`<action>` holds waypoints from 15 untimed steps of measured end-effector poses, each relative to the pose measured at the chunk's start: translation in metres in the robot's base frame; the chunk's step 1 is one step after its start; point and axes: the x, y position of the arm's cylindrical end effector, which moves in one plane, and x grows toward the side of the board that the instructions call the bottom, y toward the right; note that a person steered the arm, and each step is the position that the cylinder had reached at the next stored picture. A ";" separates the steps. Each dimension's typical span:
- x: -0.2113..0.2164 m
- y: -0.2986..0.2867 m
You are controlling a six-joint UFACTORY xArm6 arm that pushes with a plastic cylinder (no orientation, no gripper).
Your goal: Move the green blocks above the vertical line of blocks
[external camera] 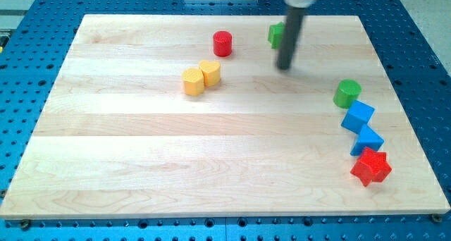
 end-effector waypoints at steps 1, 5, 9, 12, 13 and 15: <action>-0.047 -0.032; -0.065 0.049; -0.037 0.072; 0.003 0.090; 0.001 0.101; 0.021 0.050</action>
